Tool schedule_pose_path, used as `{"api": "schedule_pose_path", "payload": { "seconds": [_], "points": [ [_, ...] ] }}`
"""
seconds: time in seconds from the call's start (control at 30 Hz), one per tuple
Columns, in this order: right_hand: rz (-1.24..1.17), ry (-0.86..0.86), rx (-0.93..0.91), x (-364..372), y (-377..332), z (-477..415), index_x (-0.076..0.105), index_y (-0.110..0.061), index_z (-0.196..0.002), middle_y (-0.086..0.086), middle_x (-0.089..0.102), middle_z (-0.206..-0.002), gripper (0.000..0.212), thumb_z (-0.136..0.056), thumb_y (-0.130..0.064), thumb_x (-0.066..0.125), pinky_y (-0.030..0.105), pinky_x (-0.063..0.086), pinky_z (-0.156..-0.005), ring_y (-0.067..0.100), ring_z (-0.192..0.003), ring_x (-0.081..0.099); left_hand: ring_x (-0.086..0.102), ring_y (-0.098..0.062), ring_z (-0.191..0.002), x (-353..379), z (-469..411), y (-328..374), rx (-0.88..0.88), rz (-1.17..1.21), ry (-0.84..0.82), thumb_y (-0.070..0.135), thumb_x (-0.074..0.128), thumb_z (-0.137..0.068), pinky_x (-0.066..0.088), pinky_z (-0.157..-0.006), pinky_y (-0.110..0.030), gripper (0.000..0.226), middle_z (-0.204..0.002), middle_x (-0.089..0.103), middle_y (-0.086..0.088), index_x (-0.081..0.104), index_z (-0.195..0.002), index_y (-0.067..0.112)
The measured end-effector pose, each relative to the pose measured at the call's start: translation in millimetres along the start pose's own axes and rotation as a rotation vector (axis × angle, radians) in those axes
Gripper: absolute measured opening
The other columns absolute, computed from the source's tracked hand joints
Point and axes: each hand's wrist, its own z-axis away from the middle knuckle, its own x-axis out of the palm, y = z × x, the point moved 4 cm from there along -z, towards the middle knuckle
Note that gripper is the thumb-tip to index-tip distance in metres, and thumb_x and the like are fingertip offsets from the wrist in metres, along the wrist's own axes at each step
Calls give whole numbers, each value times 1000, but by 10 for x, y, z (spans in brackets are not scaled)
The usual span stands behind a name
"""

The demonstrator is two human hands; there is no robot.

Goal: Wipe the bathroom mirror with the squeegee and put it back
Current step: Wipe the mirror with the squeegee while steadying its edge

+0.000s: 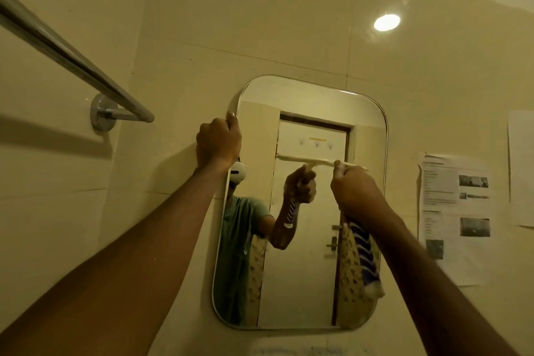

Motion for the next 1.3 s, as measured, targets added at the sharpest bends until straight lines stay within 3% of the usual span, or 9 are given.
{"api": "schedule_pose_path", "payload": {
  "seconds": [0.1,0.2,0.33,0.43,0.6,0.83,0.97,1.2,1.3],
  "points": [
    [77,-16,-56,-163,-140,-87,47,-12,-78,4,52,-65,34,-104,-29,34,20,40,-41,11,-46,50,63,-32,-77,4,-16,-19,-4,1,9,38,28,-101,42,-61,-32,58,-78,67,-20,67,-81,-1],
    [50,94,-134,-499,-508,-477,50,-9,-100,5,52,-71,26,-104,-26,31,19,40,-41,11,-49,51,60,-27,-73,17,-2,-37,5,-3,15,37,29,-101,40,-60,-31,57,-75,65,-16,66,-80,-1],
    [-35,154,-40,-641,-699,-749,52,-3,-112,4,51,-70,34,-104,-29,32,20,42,-39,13,-51,52,54,-24,-67,11,-1,-42,17,-16,13,35,29,-102,34,-58,-28,57,-69,61,-14,65,-77,-2],
    [-5,111,-61,-379,-433,-507,47,-7,-96,3,50,-71,24,-104,-24,32,16,37,-36,11,-50,50,53,-24,-66,-5,15,-35,34,-18,8,34,28,-102,33,-57,-27,58,-66,58,-12,65,-75,-1],
    [-47,43,37,163,207,254,54,-10,-75,1,52,-56,48,-104,-37,27,11,28,-27,8,-39,44,54,-24,-72,-23,76,-34,25,-14,-3,35,28,-102,35,-62,-31,57,-69,56,-10,65,-77,0],
    [-44,71,-50,-88,-55,-10,54,-12,-76,1,52,-58,45,-104,-38,29,16,36,-36,7,-40,46,49,-19,-67,-12,174,-82,4,-41,8,35,29,-102,28,-48,-24,55,-68,55,-10,62,-74,1],
    [-103,114,-52,-178,-180,-250,55,-7,-85,2,53,-60,42,-104,-36,31,17,38,-36,8,-40,49,55,-23,-64,4,218,-153,14,-34,26,34,30,-102,33,-51,-26,55,-65,57,-11,63,-72,1],
    [19,53,1,406,458,546,52,-14,-70,0,53,-53,51,-104,-38,24,9,28,-28,6,-37,47,51,-19,-62,-34,360,-188,-20,-63,36,32,32,-101,31,-48,-24,51,-67,56,-10,62,-74,1],
    [36,-24,43,451,528,694,53,-15,-72,0,53,-54,49,-104,-39,24,13,33,-33,7,-39,48,53,-21,-64,-44,424,-208,-26,-67,32,32,33,-101,36,-54,-28,51,-69,58,-12,63,-75,0]
  ]
}}
